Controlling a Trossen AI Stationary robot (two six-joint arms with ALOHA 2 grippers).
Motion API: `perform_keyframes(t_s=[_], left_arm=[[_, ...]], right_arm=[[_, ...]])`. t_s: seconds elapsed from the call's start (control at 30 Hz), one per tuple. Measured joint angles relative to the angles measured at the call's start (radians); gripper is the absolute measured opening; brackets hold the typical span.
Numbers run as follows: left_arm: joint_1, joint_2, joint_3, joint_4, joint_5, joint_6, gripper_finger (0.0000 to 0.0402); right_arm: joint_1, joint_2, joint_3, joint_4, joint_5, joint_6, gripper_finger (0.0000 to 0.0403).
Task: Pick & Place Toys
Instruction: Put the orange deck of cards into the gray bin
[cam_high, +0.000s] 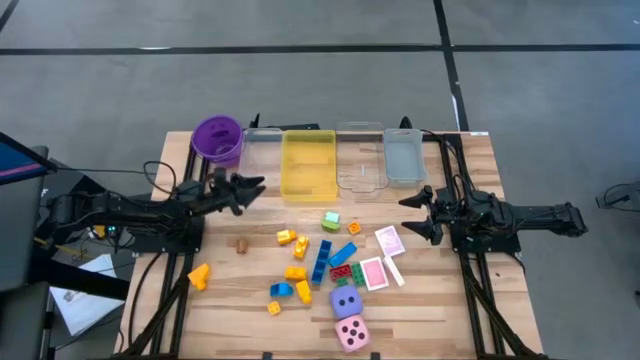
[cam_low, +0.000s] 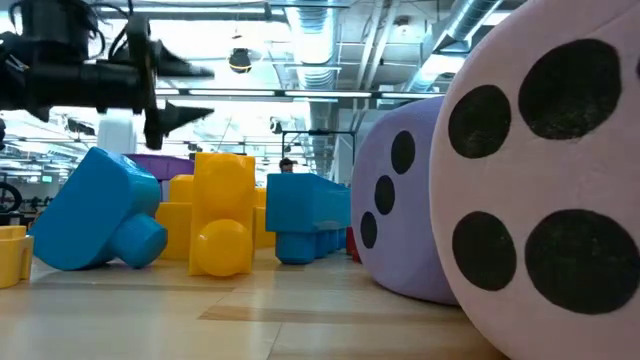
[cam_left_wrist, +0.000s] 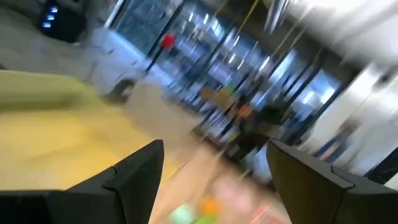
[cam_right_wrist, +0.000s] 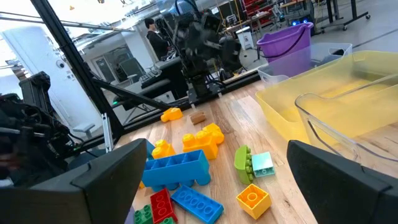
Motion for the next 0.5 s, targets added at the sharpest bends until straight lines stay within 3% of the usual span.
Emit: perform_keyframes(t_s=[0.1, 0.27, 0.4, 0.5], left_arm=[[0.001, 0.000, 0.000, 0.113, -0.005, -0.130, 0.0278], [0.004, -0.001, 0.000, 0.233, -0.165, -0.142, 0.0278], [0.004, 0.000, 0.000, 0.302, -0.191, -0.158, 0.0278], [0.003, 0.000, 0.000, 0.327, -0.191, -0.183, 0.0278]], right_arm=[[0.000, 0.000, 0.000, 0.000, 0.000, 0.000, 0.0379], [-0.002, 0.000, 0.000, 0.056, 0.087, 0.014, 0.0379], [-0.002, 0.000, 0.000, 0.245, 0.146, 0.231, 0.0379], [-0.007, 0.000, 0.000, 0.390, 0.233, 0.301, 0.0379]])
